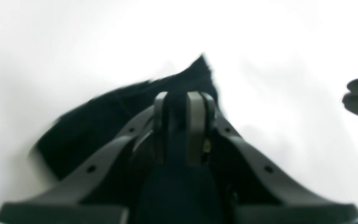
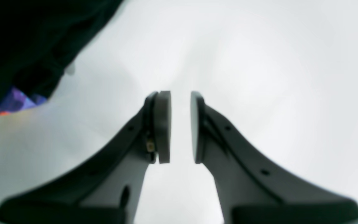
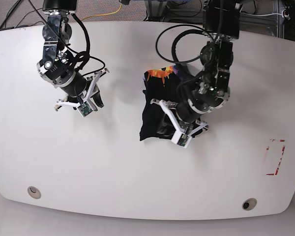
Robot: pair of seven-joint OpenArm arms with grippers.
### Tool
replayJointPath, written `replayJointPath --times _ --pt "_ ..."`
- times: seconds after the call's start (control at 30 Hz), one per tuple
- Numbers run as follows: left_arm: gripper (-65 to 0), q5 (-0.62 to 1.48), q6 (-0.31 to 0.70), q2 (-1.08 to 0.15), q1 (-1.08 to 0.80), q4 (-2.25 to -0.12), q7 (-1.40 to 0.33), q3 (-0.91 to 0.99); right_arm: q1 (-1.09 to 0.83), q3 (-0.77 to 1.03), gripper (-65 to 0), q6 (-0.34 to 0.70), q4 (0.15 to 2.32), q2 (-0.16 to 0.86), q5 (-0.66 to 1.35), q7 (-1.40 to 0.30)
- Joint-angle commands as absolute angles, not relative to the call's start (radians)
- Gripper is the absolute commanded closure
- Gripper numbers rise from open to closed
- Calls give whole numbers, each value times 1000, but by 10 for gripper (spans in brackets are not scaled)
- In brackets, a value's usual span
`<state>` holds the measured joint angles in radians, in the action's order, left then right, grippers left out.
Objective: Layout the t-shirt on the table in an organized manner, then fold the t-shirt properly
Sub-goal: 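Lower the left gripper onto the folded bundle and grasp it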
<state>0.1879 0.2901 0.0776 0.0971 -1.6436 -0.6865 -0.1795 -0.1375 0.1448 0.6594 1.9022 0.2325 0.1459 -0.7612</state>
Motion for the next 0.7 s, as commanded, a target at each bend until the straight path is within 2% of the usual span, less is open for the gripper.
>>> replayJointPath --times 0.0,0.1,0.4,0.47,0.67 --pt "-86 127 291 142 114 -1598 -593 -209 -131 151 -101 661 1923 257 160 -734" --pt "-86 45 232 157 116 -1534 -526 -240 -134 156 -101 661 1925 259 157 -734" --pt "-88 1 -140 157 122 -1322 -331 -460 -136 232 -101 661 1923 249 162 -740" --pt "-89 1 -174 157 124 -1267 -300 -486 -136 245 -101 662 1923 249 162 -740" --pt "-89 1 -176 157 147 -1176 -285 -476 -134 249 -101 662 1923 249 163 -740"
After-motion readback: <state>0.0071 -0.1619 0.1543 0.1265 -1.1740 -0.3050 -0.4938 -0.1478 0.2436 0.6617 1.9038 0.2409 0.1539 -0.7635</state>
